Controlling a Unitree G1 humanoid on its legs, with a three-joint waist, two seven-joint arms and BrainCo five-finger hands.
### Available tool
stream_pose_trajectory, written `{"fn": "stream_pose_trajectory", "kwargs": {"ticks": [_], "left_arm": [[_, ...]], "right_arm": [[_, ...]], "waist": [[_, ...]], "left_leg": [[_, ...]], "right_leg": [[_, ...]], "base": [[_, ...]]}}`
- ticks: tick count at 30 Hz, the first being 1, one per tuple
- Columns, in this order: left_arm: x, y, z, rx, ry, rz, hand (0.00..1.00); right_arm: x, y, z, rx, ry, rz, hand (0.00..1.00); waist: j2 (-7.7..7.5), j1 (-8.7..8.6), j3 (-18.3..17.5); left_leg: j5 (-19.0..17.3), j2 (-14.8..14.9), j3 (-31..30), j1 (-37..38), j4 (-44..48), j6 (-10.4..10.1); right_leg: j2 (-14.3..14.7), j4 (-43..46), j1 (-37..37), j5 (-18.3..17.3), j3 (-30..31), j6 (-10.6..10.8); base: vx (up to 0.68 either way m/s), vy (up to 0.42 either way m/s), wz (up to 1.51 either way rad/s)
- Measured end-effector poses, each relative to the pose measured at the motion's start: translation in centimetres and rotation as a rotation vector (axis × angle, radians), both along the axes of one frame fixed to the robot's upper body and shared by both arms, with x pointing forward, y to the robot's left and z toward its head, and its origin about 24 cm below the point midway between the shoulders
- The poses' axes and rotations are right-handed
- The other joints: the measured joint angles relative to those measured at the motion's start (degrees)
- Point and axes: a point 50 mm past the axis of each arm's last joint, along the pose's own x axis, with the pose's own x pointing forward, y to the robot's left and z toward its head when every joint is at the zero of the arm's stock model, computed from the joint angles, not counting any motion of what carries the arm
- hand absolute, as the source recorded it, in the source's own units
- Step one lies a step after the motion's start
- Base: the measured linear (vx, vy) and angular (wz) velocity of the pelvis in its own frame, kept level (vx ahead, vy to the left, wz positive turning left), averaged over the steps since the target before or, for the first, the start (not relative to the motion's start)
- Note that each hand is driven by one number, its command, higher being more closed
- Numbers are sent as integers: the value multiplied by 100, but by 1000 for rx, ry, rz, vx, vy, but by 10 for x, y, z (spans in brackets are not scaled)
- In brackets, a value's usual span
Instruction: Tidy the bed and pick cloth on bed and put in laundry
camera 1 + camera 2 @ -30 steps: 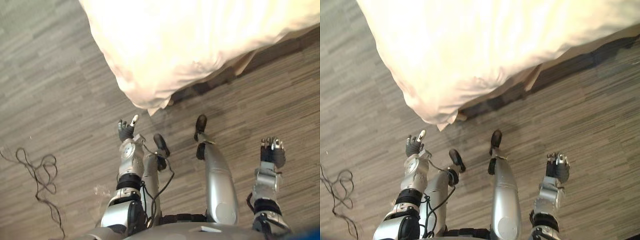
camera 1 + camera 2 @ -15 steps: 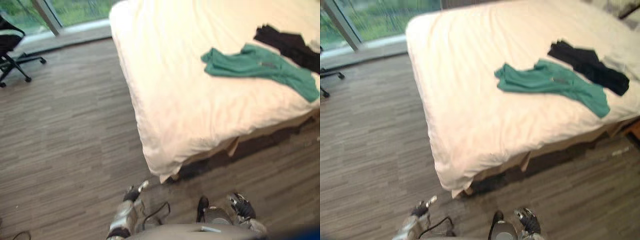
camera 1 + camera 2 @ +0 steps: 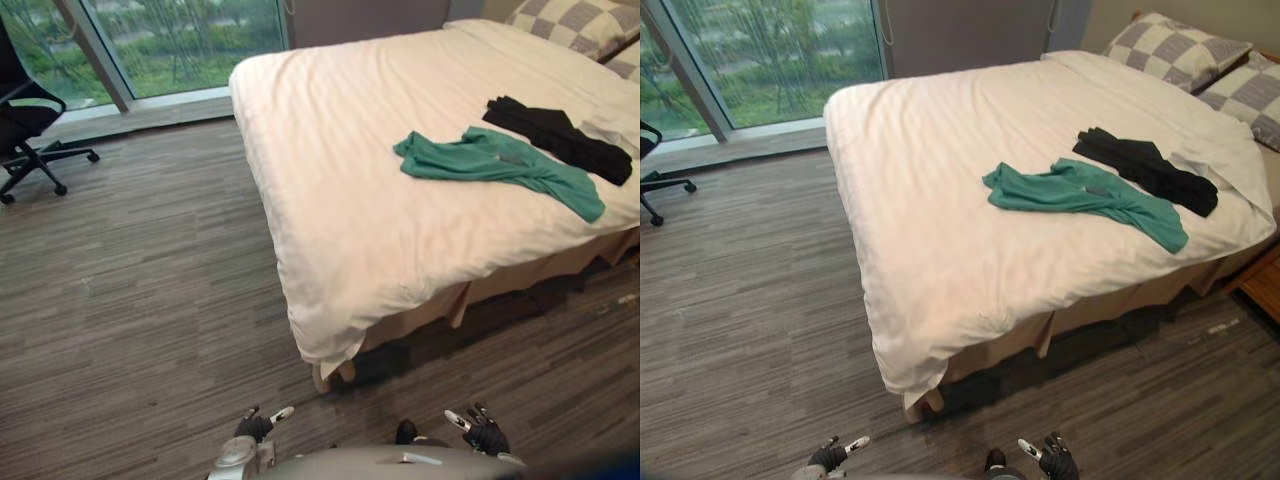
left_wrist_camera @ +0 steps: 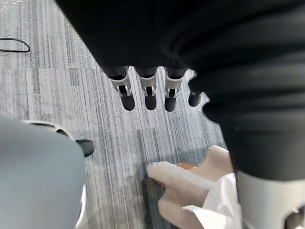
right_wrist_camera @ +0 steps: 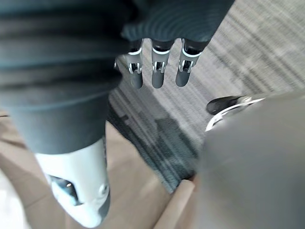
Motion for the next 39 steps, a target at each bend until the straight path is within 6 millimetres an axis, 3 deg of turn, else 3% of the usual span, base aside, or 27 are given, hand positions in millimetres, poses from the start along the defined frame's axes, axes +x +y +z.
{"fn": "stream_pose_trajectory", "kwargs": {"ticks": [3,5,6,7,8,11,15,18,19,21,23,24,25,26,27,28,29,30,31,32,33,35,36,37,39], "left_arm": [[0,2,1,23,1,-9,0],[-1,4,1,40,7,-31,0],[-4,6,0,47,16,-32,0],[-6,7,0,53,27,-34,0],[-6,10,0,76,30,-23,0],[-5,7,0,128,31,-51,0],[19,-2,5,148,-48,-110,0],[33,-6,10,149,-106,-174,0],[34,-9,10,140,-110,-192,0],[34,-17,9,113,-111,-202,0],[17,-18,4,98,-64,-191,0],[18,-19,4,99,-66,-196,0],[20,-18,5,105,-66,-211,0],[18,-18,3,102,-49,-210,0],[18,-17,3,104,-39,-212,0],[16,-16,3,106,-34,-214,0],[19,-22,3,96,-51,-213,0],[20,-19,4,103,-57,-210,0],[20,-15,4,114,-44,-206,0],[21,-11,5,126,-45,-215,0],[19,-23,3,100,-39,-240,0],[20,-36,3,68,-57,-264,0],[20,-37,3,62,-60,-269,0],[20,-38,3,57,-67,-266,0],[22,-39,4,57,-95,-268,0]], "right_arm": [[-1,-3,-1,0,56,28,0],[1,-7,-1,-6,78,38,0],[2,-7,-1,-8,84,39,0],[1,-7,-2,-10,98,37,0],[3,-7,-2,-13,110,40,0],[9,-12,0,-41,106,40,0],[2,-15,-1,-65,139,1,0],[9,-10,-1,-56,111,-46,0],[11,-8,0,-53,94,-59,0],[11,-9,1,-58,79,-76,0],[9,-5,1,-56,76,-91,0],[8,-4,0,-60,80,-92,0],[8,-4,0,-68,86,-77,0],[14,-6,2,-84,75,-67,0],[16,-5,2,-96,74,-52,0],[23,-4,3,-104,70,-34,0],[32,-7,6,-115,53,-37,0],[36,-5,6,-112,50,-26,0],[36,3,4,-101,63,8,0],[38,11,3,-85,59,34,0],[42,12,5,-86,46,45,0],[43,7,6,-116,53,74,0],[44,8,6,-116,54,73,0],[42,9,5,-115,58,70,0],[43,6,6,-129,62,67,0]], "waist": [[53,43,7],[142,72,15],[159,51,13],[164,53,-10],[152,86,-1],[251,62,24],[366,-86,34],[306,-89,99],[299,-119,110],[362,-94,135],[260,-121,125],[201,-88,119],[37,-76,93],[90,-56,129],[59,-43,133],[149,101,10],[278,152,20],[163,176,54],[34,170,-9],[-18,179,-27],[310,196,-132],[398,195,-151],[399,190,-150],[397,169,-150],[483,135,-117]], "left_leg": [[-523,139,-122,-114,597,-216],[-668,177,-339,-108,836,-260],[-669,194,-380,-112,909,-251],[-560,148,-576,-120,1077,-59],[-486,80,-851,-191,1204,3],[-452,-20,-1104,-163,1110,52],[-421,-133,-1069,124,400,72],[-422,-219,-809,218,230,147],[-465,-201,-757,209,231,222],[-526,-75,-490,184,248,313],[-567,-43,-313,369,235,272],[-573,-103,-245,424,245,266],[-595,-289,-113,500,280,243],[-570,-336,12,399,439,323],[-495,-335,38,225,724,583],[-660,-402,-75,-94,740,813],[-267,-335,-141,-292,304,788],[-331,-431,-20,-246,415,443],[-399,-500,253,-310,641,460],[-499,-467,393,-404,893,393],[-522,-229,401,-578,1088,380],[-473,-166,270,-675,1082,348],[-408,-204,243,-674,960,316],[-295,-257,202,-670,761,303],[421,-287,20,-708,333,275]], "right_leg": [[146,0,-4,-8,253,-7],[335,1,-18,-13,586,-35],[395,1,-33,-18,678,-72],[437,4,-65,-8,820,-117],[464,6,-151,42,1108,-158],[503,5,-348,154,1514,-129],[524,37,-565,323,1818,-72],[496,86,-722,448,1986,-41],[506,220,-806,360,1955,-92],[457,1546,-1372,-393,1327,-435],[192,3786,-1684,-1295,565,-441],[65,4136,-1652,-1539,383,-420],[-72,4233,-1687,-1715,148,-438],[-33,4150,-1736,-1659,59,-559],[102,3700,-1642,-1570,171,-612],[333,2575,-1295,-1375,576,-513],[298,3029,-1438,-1630,395,-754],[-105,4059,-1516,-2191,22,-598],[-386,3902,-1317,-2594,-81,-290],[-270,3486,-1211,-2623,-111,-460],[92,2834,-973,-2253,-73,-512],[260,2076,-664,-1784,98,-549],[232,1989,-601,-1738,114,-534],[194,1956,-585,-1724,120,-522],[224,1931,-634,-1714,194,-508]], "base": [[-66,-27,-39],[37,22,-67],[67,18,-69],[131,-36,-90],[130,-45,-103],[86,-17,-86],[29,70,-39],[-64,59,-53],[-102,32,-29],[-59,15,-33],[53,-37,-42],[110,-35,-63],[91,1,-100],[12,8,-124],[-68,-33,-154],[-147,-74,-166],[-191,-108,-172],[-93,-117,-140],[-35,-180,-112],[38,-158,-98],[31,-159,-77],[60,-122,-57],[25,-84,-28],[-3,-51,-7],[-36,-3,-15]]}}
